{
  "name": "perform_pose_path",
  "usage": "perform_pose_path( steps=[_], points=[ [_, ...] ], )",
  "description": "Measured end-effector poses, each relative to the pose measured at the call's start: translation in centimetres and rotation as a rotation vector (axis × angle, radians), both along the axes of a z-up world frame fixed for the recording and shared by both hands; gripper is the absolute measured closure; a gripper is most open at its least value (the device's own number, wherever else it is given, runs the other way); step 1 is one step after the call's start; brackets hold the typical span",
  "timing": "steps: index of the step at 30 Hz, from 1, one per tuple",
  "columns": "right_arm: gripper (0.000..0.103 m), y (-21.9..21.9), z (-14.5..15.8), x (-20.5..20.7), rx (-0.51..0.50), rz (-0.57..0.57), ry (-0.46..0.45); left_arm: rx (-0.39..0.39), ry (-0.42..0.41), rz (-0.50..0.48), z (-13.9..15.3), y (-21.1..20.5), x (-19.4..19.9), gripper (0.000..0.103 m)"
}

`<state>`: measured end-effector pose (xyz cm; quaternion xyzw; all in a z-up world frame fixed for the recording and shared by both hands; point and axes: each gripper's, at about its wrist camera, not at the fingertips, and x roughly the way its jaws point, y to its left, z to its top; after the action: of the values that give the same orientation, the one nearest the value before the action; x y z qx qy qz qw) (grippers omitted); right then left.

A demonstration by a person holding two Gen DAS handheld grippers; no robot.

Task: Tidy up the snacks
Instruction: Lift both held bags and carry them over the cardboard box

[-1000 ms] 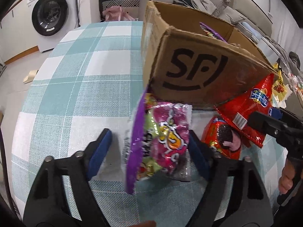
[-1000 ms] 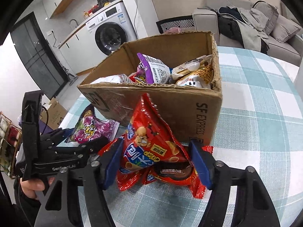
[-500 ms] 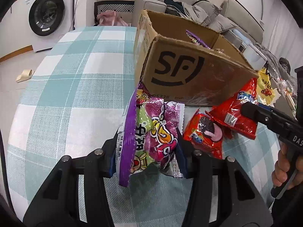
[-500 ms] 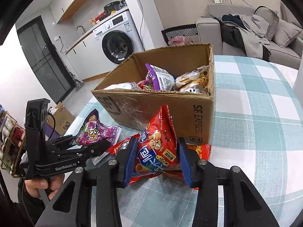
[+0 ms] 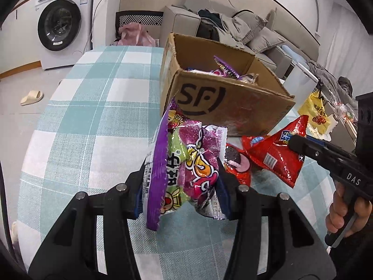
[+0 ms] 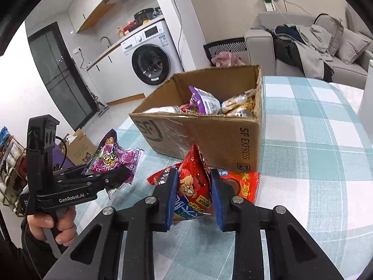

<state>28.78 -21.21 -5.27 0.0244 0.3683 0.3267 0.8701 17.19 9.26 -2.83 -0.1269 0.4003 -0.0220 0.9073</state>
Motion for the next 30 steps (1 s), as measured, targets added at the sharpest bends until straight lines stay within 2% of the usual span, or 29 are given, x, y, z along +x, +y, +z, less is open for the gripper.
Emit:
perform_pose_path(
  steps=[13, 30],
  points=[
    [0.08, -1.4, 2.5, -2.6, 0.025, -0.01, -0.064, 0.007, -0.073, -0.012, 3.9, -1.6, -2.3, 0.057],
    [0.08, -1.7, 9.2, -3.5, 0.124, -0.028, -0.218, 0.061, -0.192, -0.021, 10.4, -3.4, -2.2, 0.057]
  ],
)
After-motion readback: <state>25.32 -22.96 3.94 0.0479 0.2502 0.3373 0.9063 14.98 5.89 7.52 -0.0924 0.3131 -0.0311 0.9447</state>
